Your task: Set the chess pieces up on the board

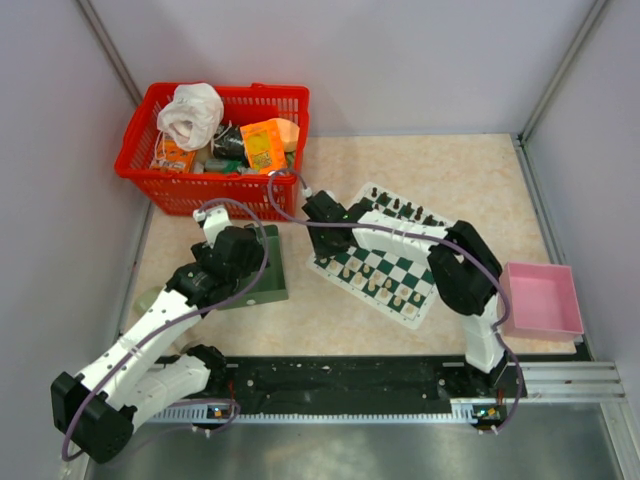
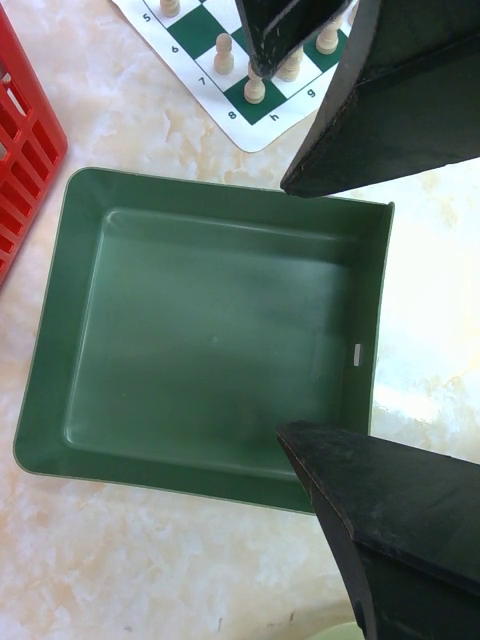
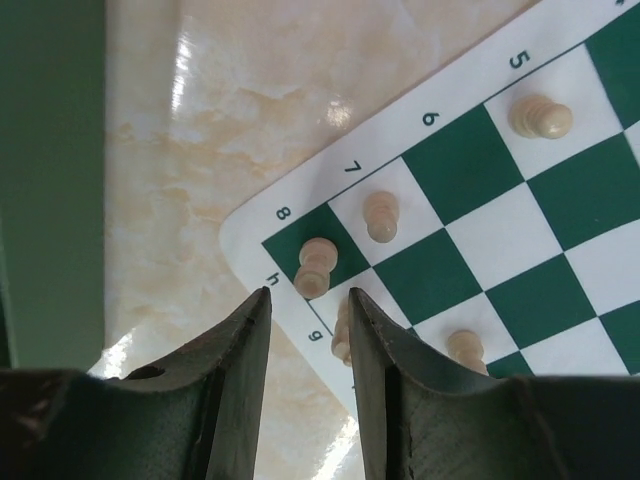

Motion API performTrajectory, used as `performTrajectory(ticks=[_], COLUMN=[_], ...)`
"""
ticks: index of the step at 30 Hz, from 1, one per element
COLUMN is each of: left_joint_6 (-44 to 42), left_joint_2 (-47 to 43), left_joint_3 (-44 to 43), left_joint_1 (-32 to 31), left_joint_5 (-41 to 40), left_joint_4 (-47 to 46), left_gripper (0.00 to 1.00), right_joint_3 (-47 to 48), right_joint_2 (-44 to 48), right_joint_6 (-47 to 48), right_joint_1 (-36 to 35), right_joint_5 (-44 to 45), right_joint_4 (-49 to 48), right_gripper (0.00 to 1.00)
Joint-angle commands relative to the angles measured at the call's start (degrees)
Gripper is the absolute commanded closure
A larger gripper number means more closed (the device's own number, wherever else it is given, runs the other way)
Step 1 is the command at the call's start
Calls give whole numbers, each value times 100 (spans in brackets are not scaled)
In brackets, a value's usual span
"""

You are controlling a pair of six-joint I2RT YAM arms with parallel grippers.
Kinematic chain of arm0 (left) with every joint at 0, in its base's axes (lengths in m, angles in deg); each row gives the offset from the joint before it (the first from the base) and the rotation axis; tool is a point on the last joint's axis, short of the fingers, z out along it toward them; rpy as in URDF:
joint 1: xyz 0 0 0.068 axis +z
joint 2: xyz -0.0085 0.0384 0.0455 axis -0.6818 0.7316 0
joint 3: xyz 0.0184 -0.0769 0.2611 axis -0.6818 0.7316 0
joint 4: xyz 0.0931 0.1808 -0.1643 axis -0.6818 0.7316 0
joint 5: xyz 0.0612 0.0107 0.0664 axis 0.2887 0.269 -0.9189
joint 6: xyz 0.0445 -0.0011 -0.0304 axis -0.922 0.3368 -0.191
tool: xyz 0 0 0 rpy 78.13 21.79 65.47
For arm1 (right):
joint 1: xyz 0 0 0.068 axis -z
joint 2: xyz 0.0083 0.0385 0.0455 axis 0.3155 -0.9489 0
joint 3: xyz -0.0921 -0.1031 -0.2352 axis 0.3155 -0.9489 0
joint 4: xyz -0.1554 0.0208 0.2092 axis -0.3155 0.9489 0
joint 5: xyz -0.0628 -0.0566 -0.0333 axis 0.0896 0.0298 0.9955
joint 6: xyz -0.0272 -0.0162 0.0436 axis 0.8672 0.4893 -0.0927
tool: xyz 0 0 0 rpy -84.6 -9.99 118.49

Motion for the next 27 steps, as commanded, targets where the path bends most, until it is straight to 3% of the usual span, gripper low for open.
performTrajectory(ticks=[1, 12, 27], left_joint_6=[16, 7, -1], left_joint_2=[-72, -90, -143], left_joint_3=[48, 66, 66], left_joint_1=[11, 20, 20], left_joint_5=[-44, -44, -123], left_joint_4=[-105, -122, -78], left_gripper=[1, 1, 1], right_joint_3=[445, 366, 1113], right_joint_2=[732, 856, -242], right_joint_6=[95, 103, 235], right_joint_1=[12, 688, 1111], right_joint_5=[100, 170, 118], right_joint_4=[50, 33, 235], right_gripper=[63, 63, 63])
